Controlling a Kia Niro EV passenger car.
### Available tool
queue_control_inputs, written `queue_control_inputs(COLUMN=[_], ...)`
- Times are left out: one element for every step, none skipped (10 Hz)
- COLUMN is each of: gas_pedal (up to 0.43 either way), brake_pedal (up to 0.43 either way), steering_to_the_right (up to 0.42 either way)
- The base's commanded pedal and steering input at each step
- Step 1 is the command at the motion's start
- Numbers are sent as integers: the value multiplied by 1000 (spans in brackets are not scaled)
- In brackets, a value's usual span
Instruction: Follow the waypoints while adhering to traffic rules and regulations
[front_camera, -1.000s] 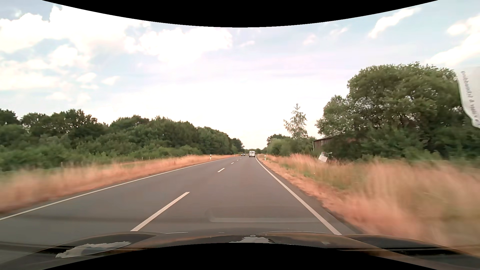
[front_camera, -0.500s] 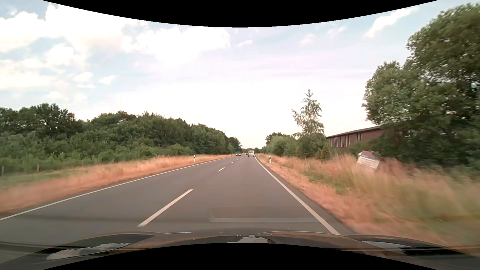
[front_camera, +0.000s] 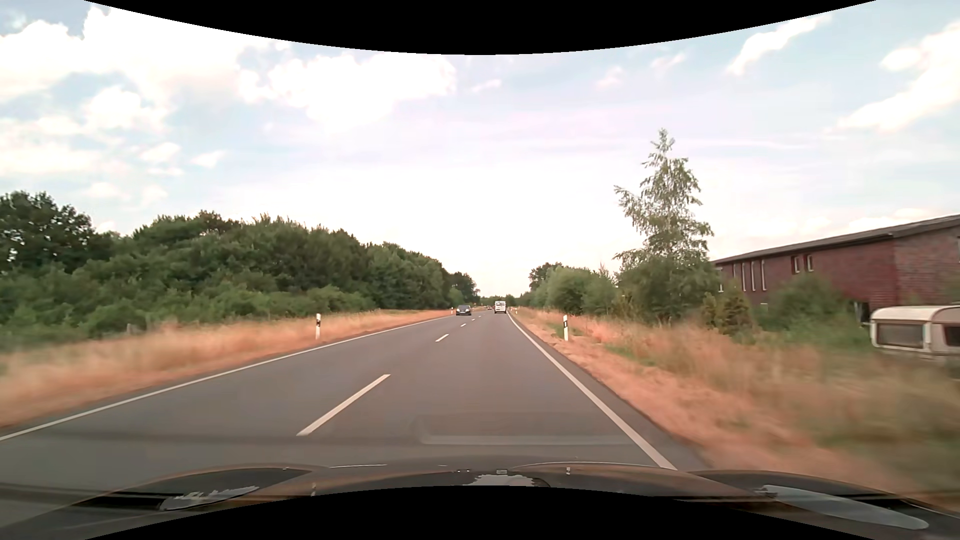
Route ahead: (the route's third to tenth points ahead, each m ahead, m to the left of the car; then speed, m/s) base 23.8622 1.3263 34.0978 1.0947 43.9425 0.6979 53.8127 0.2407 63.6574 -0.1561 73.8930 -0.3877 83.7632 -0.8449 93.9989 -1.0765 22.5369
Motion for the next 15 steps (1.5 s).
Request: queue_control_inputs(gas_pedal=[169, 169, 169, 169, 169, 169, 169, 169, 169, 169, 169, 169, 169, 177, 189], brake_pedal=[0, 0, 0, 0, 0, 0, 0, 0, 0, 0, 0, 0, 0, 0, 0], steering_to_the_right=[3, 4, 3, 4, 4, 4, 4, 4, 4, 3, 4, 4, 3, 2, -1])
